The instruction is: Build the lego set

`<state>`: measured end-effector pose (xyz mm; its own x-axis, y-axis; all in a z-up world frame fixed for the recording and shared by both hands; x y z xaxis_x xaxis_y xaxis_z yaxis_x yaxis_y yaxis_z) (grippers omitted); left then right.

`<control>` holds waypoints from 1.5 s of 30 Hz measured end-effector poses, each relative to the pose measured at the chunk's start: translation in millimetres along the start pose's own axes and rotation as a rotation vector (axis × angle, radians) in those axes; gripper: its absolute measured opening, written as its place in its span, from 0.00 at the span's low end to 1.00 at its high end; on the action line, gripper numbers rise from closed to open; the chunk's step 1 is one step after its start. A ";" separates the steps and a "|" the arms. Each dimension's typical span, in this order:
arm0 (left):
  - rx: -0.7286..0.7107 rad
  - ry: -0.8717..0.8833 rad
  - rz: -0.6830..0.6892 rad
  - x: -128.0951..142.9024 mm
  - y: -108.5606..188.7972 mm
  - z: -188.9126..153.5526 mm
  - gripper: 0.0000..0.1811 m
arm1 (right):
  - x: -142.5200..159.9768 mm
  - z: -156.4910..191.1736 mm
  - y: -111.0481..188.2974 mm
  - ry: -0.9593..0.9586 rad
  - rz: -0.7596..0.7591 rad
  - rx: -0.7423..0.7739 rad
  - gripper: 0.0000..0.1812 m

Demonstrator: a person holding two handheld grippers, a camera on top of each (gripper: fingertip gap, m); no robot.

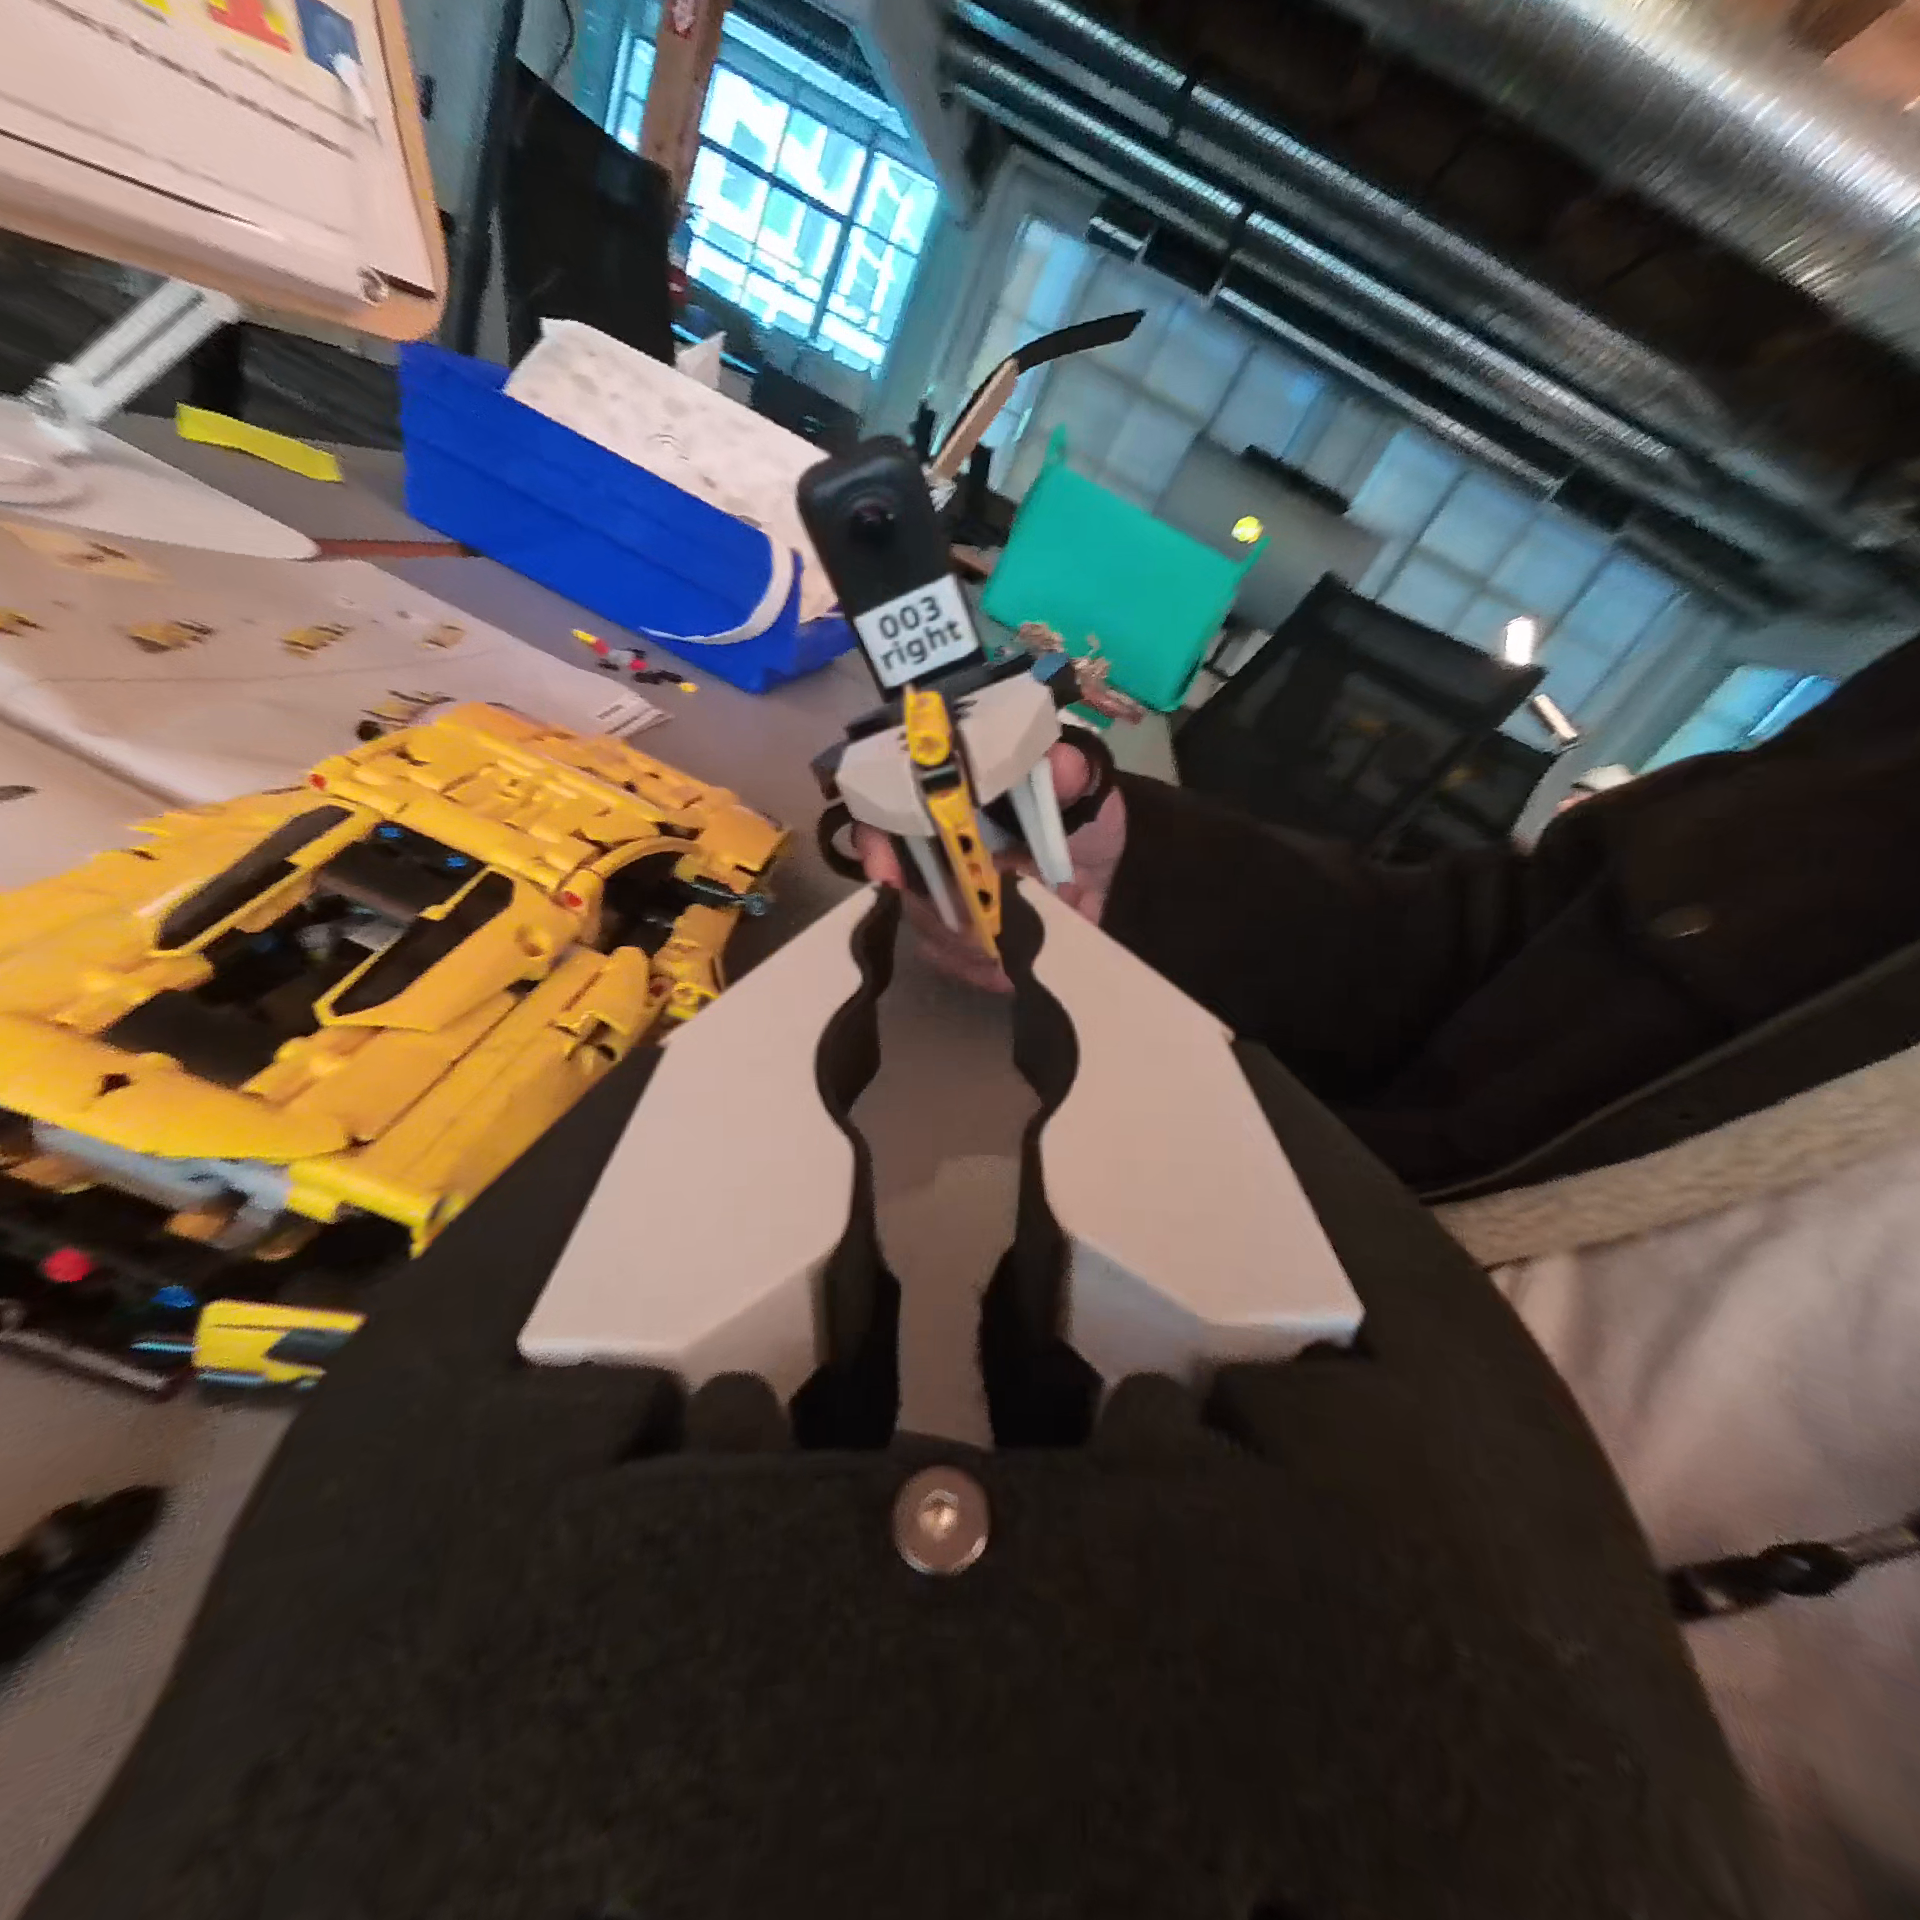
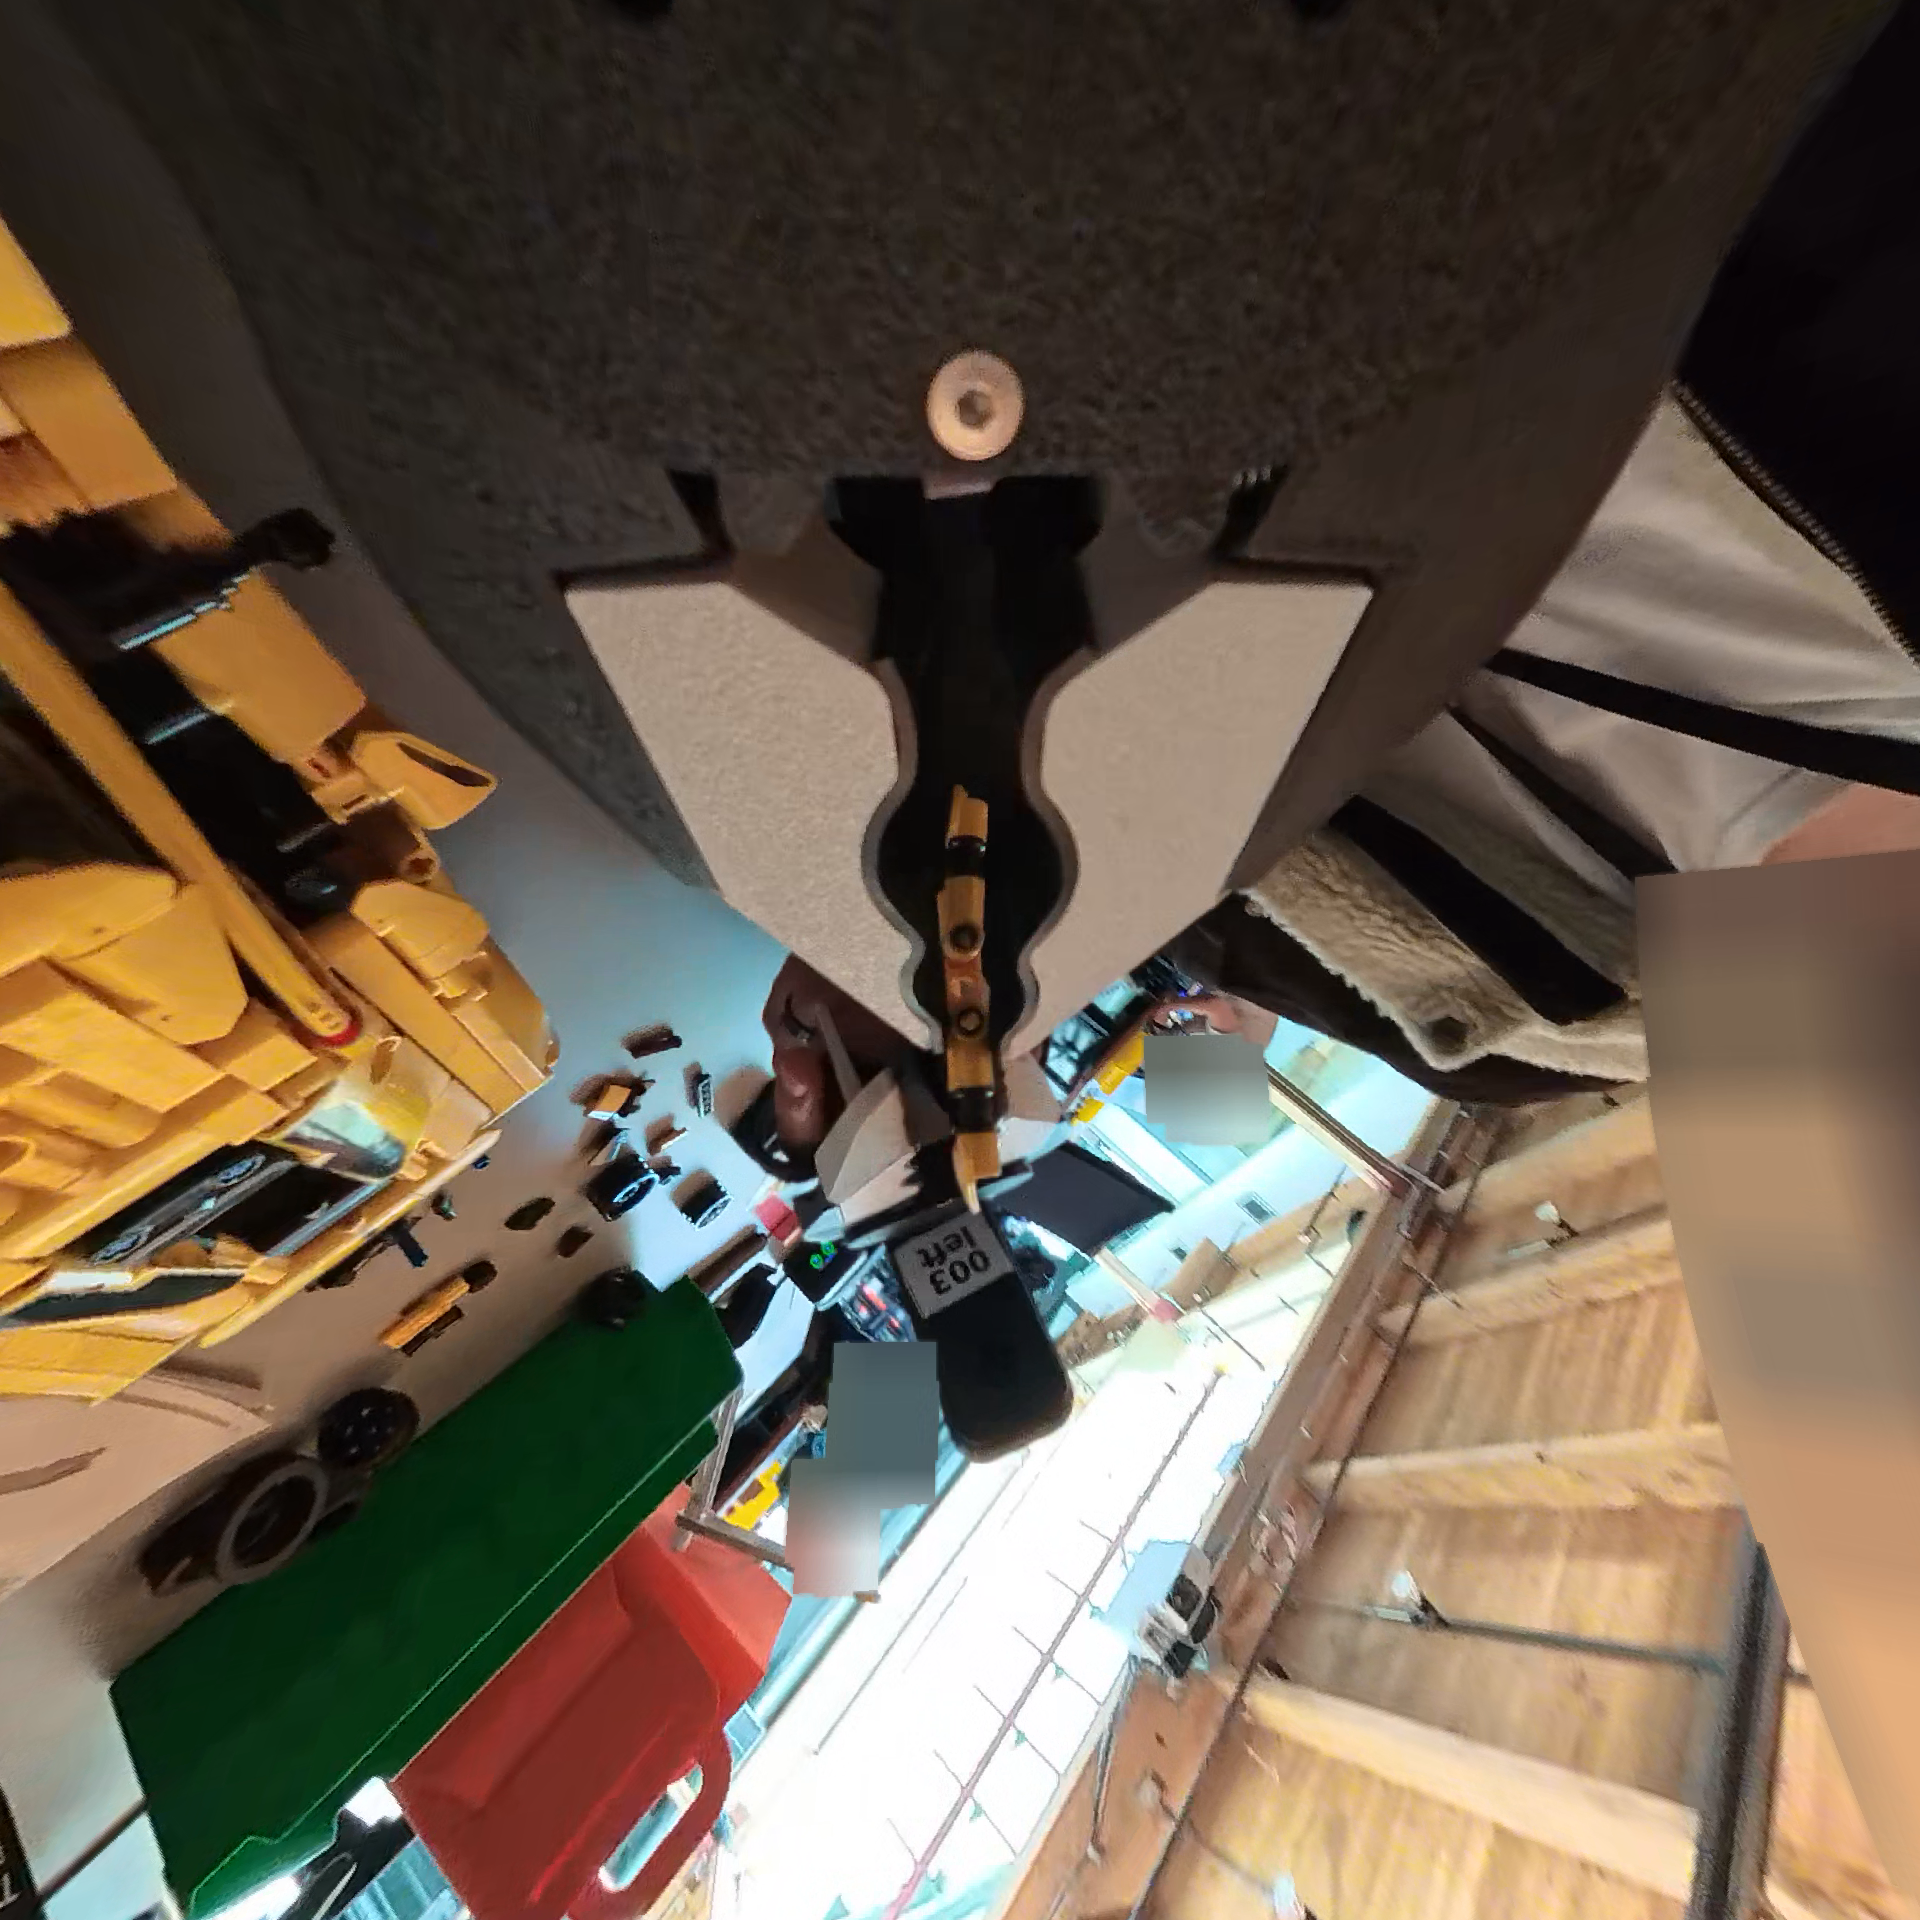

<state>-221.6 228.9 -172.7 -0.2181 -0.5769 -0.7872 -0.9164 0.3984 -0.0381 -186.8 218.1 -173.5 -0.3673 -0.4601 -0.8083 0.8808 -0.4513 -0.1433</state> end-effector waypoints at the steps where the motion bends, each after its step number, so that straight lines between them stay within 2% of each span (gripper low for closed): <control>1: 0.005 0.010 0.003 0.6 -0.6 0.1 0.11 | -0.1 -0.5 -0.4 -0.011 -0.008 -0.001 0.04; 7: -0.018 -0.030 0.071 14.1 -8.6 0.5 0.10 | 1.4 -1.3 -7.1 -0.004 -0.015 0.018 0.04; 10: -0.001 -0.027 0.060 12.7 -9.6 -1.7 0.05 | 2.0 -0.7 -8.0 -0.001 -0.019 0.020 0.04; 12: 0.016 0.005 0.044 9.2 -9.4 -1.6 0.02 | 2.4 0.1 -9.1 -0.006 -0.027 0.014 0.04; 19: 0.138 0.203 0.035 2.7 0.1 -4.4 0.01 | 9.6 6.0 -13.0 0.024 0.012 -0.001 0.05; 29: 0.111 0.186 0.082 10.1 -0.6 -1.5 0.00 | 14.2 7.3 -15.0 -0.007 0.030 -0.032 0.07; 38: 0.064 0.184 0.054 6.9 -2.1 5.6 0.01 | 11.7 -3.7 -9.1 0.050 0.031 0.063 0.04; 42: 0.080 0.171 -0.041 -8.3 4.0 3.1 0.05 | -1.5 -10.9 1.9 0.070 -0.038 0.160 0.04; 45: 0.064 0.139 -0.098 -17.2 9.8 4.4 0.06 | -30.2 -17.9 26.4 0.045 -0.222 0.240 0.04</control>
<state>-225.3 245.8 -162.2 -0.1766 -0.7064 -0.6854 -0.9132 0.3774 -0.1537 -147.1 233.8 -163.1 -0.5246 -0.2984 -0.7973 0.6828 -0.7068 -0.1848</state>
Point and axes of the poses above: each gripper's, where its closed fingertips meet, y back along the fingers, x out of its underside, z = x × y across the jaws, the point moved 1 cm from there along y, back along the fingers, and after that the axes turned 12 degrees about y, right-handed, at the moved point
